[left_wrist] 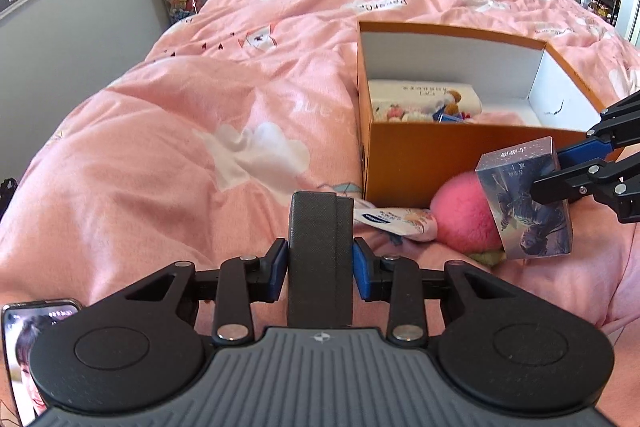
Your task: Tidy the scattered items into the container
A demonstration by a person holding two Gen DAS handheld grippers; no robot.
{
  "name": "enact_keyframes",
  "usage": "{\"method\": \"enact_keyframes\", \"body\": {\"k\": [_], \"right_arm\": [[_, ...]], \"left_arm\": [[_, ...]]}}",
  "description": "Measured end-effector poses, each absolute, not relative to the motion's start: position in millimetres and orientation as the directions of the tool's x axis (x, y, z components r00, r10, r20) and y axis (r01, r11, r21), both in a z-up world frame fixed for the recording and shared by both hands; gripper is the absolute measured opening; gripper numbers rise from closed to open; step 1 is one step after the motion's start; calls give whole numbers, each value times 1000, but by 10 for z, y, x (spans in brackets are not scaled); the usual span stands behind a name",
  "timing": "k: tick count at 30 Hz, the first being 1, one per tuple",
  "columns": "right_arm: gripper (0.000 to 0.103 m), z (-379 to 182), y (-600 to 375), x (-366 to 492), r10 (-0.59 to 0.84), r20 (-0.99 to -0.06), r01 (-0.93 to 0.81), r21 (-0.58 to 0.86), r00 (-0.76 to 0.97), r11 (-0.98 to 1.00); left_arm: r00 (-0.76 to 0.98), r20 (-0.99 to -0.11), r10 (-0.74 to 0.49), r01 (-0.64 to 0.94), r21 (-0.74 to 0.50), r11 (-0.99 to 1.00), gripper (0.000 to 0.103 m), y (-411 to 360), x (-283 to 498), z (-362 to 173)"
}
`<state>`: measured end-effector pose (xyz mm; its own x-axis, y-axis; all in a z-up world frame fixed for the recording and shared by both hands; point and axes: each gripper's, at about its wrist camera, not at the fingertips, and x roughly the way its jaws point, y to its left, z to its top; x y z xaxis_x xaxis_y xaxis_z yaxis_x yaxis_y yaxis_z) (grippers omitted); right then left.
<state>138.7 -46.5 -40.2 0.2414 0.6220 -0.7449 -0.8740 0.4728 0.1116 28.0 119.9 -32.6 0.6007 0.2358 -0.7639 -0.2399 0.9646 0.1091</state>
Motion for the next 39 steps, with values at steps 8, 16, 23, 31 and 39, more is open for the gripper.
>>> {"method": "enact_keyframes", "body": {"k": [8,16,23,31,39], "right_arm": [[25,-177,-603,1496,679,-687,-840,186,260,510],[25,-18,-710,1582,701,-654,-811,225,285,539],[25,167,-899,1674,711,-611,-782,231,347,579],[25,321,-1117,1849,670,-581,-733,177,461,657],[25,321,-1212,2051,608,-583,-686,116,538,718]], "left_arm": [[658,-714,239,-239,103,966,39,1126,261,-69],[730,-664,162,-176,46,983,39,998,358,211],[796,-602,65,-72,12,997,39,803,584,437],[830,-557,-39,30,-25,999,39,652,985,541],[793,-586,-167,128,-107,986,39,551,1523,455]]}}
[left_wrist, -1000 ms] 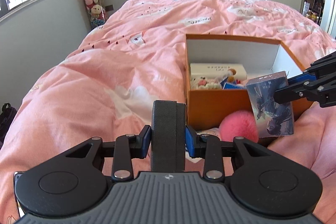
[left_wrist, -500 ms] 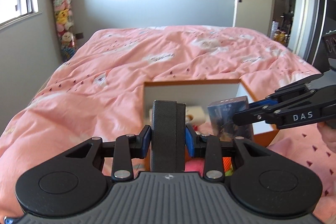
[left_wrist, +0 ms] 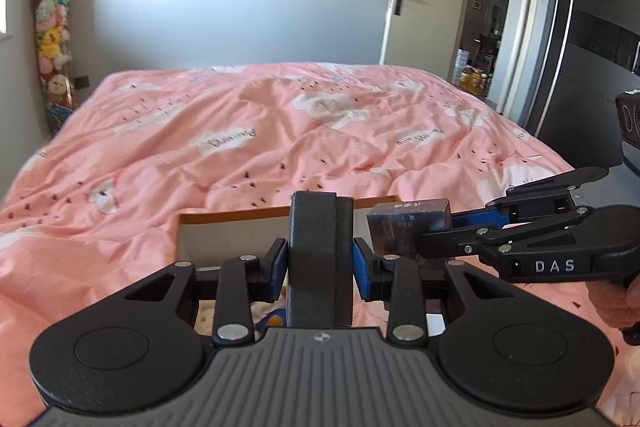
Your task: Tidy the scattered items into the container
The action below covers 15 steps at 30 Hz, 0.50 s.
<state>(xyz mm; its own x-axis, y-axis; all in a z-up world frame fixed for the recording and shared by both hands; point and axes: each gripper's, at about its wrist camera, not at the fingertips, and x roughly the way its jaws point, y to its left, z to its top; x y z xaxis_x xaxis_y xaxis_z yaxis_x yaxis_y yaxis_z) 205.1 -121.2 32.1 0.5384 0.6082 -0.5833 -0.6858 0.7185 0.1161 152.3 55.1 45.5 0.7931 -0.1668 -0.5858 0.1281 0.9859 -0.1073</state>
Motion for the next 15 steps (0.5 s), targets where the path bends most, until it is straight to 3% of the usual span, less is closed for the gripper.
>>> {"method": "enact_keyframes", "body": {"k": [15], "right_arm": [[25,106,-1394,2475,526,-635,-594,130,566,794]], "left_arm": [[584,-721,-373,293,-241,925,39,363,2433,-114]]}}
